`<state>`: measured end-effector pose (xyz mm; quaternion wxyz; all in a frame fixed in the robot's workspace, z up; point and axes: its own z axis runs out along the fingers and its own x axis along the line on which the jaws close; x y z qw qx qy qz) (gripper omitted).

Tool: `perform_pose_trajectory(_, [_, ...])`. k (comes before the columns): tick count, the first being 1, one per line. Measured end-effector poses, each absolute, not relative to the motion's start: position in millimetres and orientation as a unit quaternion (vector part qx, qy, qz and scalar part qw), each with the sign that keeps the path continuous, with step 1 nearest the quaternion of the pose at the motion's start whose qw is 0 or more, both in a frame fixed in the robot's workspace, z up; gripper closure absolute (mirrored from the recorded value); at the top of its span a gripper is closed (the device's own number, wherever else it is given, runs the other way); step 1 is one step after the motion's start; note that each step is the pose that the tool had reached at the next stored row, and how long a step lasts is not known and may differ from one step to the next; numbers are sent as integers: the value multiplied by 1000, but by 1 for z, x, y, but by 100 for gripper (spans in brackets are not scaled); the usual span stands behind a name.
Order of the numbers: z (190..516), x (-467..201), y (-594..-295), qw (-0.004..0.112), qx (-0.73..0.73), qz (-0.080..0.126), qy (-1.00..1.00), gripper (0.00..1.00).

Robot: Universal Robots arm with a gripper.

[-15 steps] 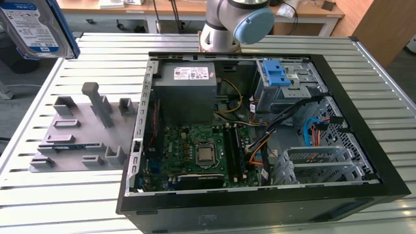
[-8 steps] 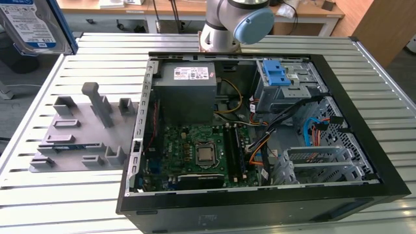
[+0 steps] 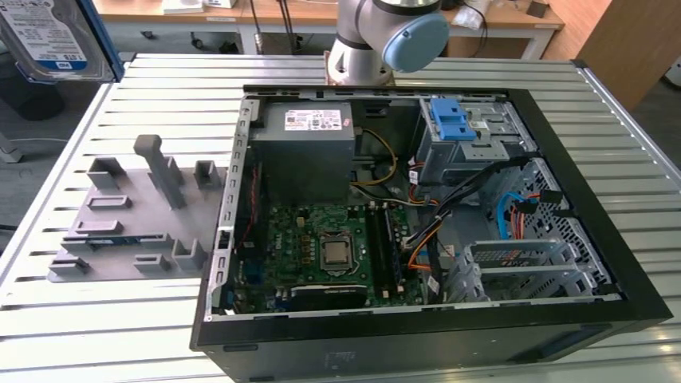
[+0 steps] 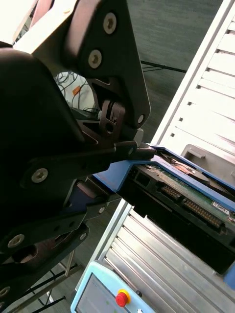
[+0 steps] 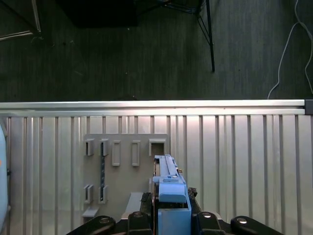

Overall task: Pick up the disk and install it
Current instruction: 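Pick up the disk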

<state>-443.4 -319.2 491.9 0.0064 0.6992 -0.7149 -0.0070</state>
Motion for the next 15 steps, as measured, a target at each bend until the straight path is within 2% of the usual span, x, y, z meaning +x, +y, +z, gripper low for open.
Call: perform_pose_trajectory(15, [500, -444, -321, 6, 699, -7, -715, 64])
